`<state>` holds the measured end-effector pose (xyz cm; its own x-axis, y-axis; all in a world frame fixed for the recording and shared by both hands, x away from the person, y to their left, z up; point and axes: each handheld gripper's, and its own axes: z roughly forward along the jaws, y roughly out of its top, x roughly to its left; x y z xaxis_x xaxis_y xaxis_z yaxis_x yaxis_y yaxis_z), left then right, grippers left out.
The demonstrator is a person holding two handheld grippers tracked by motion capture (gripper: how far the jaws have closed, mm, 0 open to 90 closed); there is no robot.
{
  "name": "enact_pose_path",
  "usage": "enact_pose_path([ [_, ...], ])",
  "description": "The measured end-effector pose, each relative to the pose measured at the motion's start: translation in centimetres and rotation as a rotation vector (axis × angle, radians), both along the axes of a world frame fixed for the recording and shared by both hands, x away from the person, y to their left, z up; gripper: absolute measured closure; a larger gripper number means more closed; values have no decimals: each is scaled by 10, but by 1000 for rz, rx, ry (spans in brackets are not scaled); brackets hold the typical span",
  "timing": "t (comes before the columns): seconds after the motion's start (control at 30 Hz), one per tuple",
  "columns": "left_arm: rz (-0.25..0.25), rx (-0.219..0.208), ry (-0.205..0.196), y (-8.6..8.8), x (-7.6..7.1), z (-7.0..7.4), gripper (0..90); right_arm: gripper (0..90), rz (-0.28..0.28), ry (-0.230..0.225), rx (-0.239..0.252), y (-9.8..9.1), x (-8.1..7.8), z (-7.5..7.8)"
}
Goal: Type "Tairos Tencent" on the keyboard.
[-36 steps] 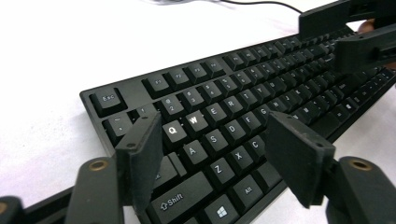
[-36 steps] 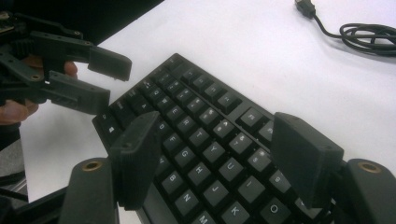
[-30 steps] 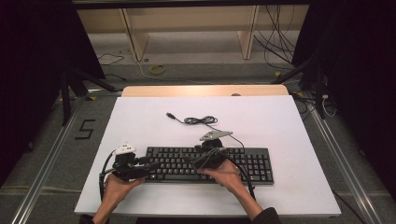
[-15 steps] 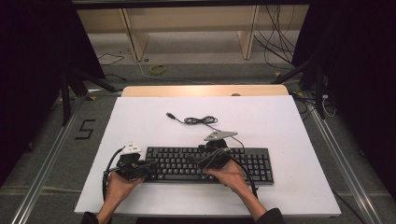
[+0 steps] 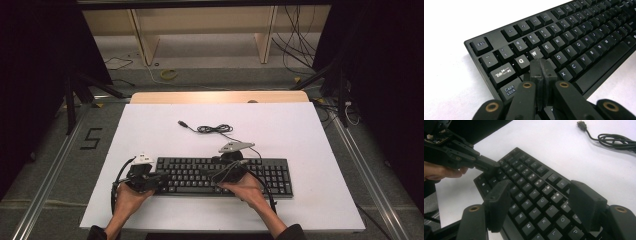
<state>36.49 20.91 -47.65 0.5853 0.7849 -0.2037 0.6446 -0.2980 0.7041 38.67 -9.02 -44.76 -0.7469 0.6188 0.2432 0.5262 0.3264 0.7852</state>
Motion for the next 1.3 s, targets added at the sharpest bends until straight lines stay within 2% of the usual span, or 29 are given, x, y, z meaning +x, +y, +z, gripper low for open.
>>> enact_pose_path([
  [0.3, -6, 10, 13, -2, 1, -1, 890, 351, 0, 2, -1, -1, -1, 0],
  [0.37, -9, 23, 25, -2, 2, -3, 891, 351, 1, 2, -2, -1, -1, 0],
  [0.43, -19, 17, 39, -3, 2, -4, 891, 351, 1, 2, -1, -1, -1, 0],
  [0.5, -19, 26, 28, -4, 1, -4, 892, 352, 1, 2, -2, -1, -1, 0],
  [0.67, -13, 20, 36, -4, 1, -3, 891, 352, 4, 4, -2, 0, -1, 0],
  [0.73, -11, 10, 34, -3, 2, -3, 891, 353, 5, 4, 0, 0, -1, 0],
  [0.77, -5, -11, 30, -3, 1, -2, 890, 353, 6, 2, -1, 0, -1, -1],
  [0.93, 13, -47, -5, 2, 0, 6, 889, 354, 9, 6, 5, 0, -1, -1],
  [1.3, 27, -66, -15, 5, 0, 9, 875, 355, 10, 7, 10, 0, -1, 0],
])
